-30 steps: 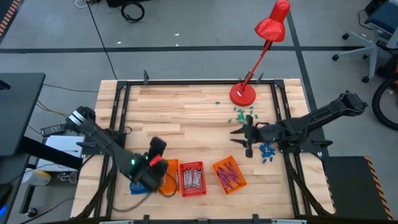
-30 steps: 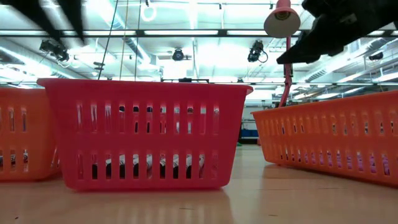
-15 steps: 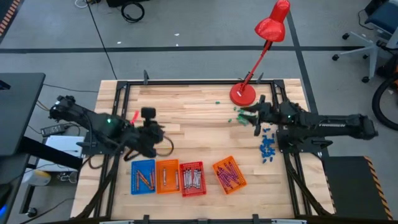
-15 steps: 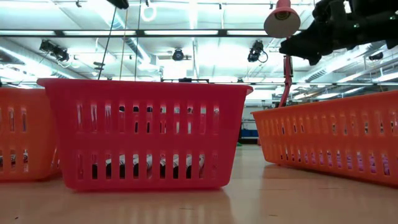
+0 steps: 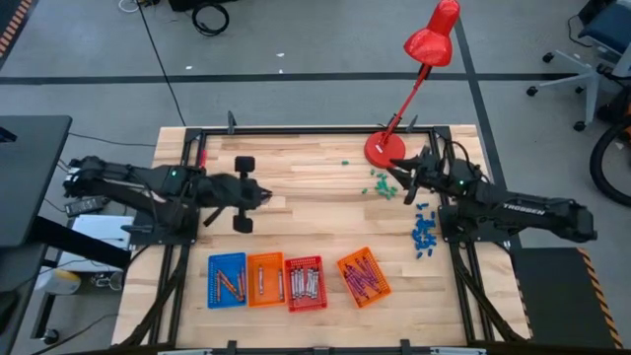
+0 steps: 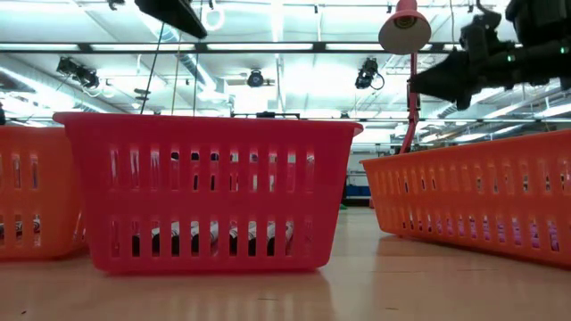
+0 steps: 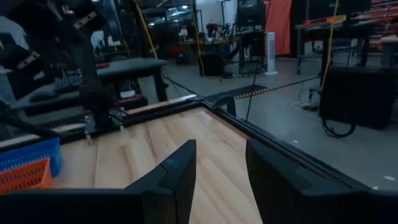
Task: Sort crayons
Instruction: Return to Home Position
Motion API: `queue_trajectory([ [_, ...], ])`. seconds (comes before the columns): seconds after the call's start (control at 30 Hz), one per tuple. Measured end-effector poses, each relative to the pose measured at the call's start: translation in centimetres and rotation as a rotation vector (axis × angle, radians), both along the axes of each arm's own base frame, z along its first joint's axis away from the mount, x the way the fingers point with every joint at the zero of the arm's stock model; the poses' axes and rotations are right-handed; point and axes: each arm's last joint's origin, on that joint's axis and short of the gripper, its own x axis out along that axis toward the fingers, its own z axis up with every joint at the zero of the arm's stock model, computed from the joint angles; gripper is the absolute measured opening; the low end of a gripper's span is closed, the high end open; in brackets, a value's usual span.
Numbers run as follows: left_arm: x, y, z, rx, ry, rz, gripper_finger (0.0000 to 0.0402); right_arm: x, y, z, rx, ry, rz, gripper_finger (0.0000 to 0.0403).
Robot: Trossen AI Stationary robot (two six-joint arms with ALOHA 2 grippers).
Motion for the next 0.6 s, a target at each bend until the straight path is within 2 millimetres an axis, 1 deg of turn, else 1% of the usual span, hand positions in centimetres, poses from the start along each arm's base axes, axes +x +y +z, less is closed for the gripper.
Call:
queue_trajectory([
  [0.1, -0.5, 0.9, -0.9, -0.06, -0.117, -0.036, 0.0025, -0.2, 0.0, -1.2, 0.016, -0.03, -0.01, 0.0144],
  [0.2, -1.7, 1.4, -1.5, -0.155, -0.247, -0.085, 0.0017, -0.6, 0.0, -1.7, 0.026, -0.073, -0.017, 0.0144],
  [0.27, -2.6, 1.5, -2.5, -0.214, -0.306, -0.088, 0.0014, -0.9, 0.1, -2.2, 0.024, -0.087, -0.02, 0.0144],
  [0.37, -3.6, 1.8, -4.1, -0.294, -0.388, -0.047, 0.0014, -1.2, 0.2, -2.7, 0.03, -0.108, -0.022, 0.0144],
  [0.5, -4.6, 1.9, -6.6, -0.315, -0.417, -0.036, 0.0014, -1.5, 0.3, -3.0, 0.045, -0.139, -0.025, 0.0144],
  [0.6, -5.1, 1.9, -7.8, -0.317, -0.475, -0.052, 0.0014, -1.7, 0.3, -2.9, 0.035, -0.148, -0.047, 0.0144],
])
